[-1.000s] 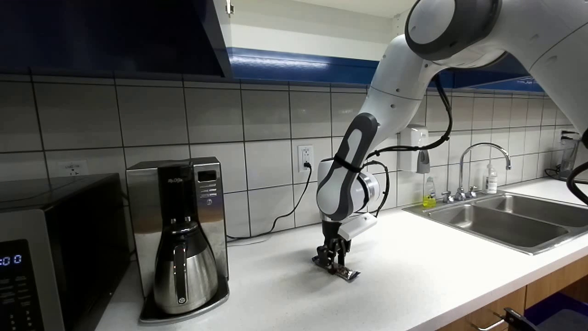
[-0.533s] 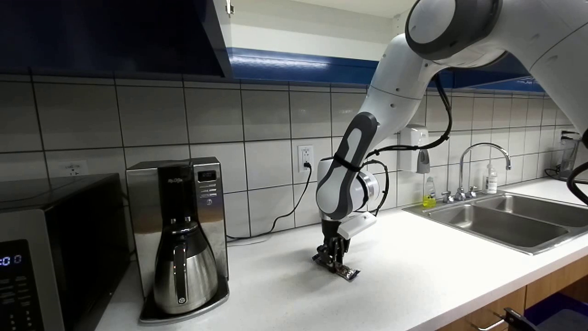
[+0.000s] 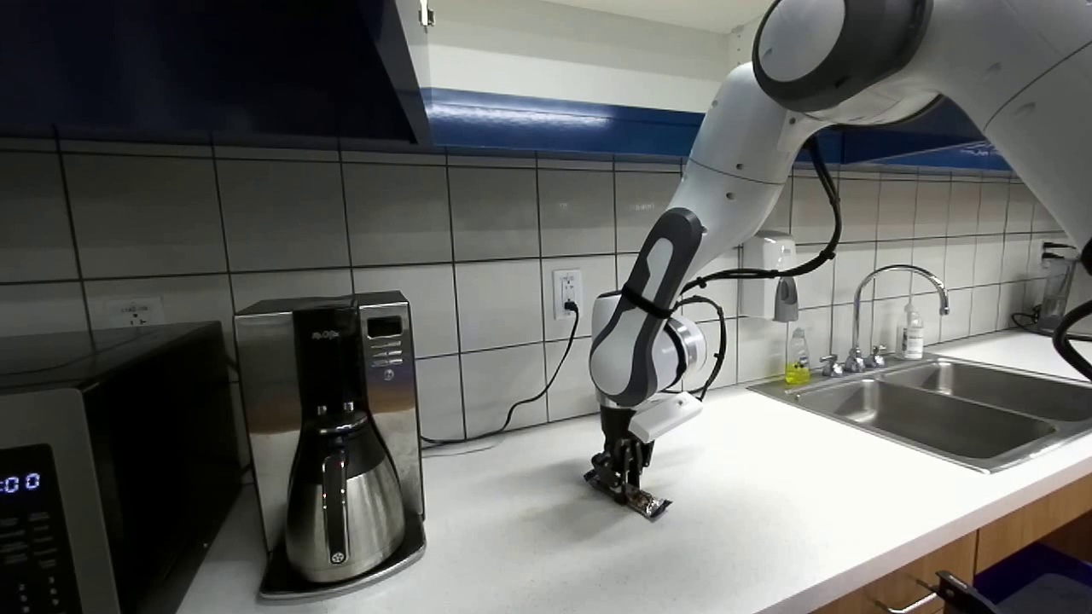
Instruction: Put the candy bar in the cabinet
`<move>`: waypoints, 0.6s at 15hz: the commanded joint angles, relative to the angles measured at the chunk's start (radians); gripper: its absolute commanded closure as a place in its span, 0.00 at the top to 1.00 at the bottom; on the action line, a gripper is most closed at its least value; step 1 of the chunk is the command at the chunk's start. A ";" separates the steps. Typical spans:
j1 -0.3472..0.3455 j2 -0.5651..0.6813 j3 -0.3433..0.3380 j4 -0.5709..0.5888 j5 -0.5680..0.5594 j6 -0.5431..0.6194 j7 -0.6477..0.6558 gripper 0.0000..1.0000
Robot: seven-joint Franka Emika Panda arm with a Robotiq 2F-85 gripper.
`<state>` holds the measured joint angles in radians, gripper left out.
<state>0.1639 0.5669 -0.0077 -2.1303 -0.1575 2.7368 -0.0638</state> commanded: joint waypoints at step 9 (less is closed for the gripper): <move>-0.055 -0.190 0.010 -0.144 0.014 0.013 0.009 0.08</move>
<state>0.1346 0.4693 -0.0156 -2.1935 -0.1537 2.7401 -0.0622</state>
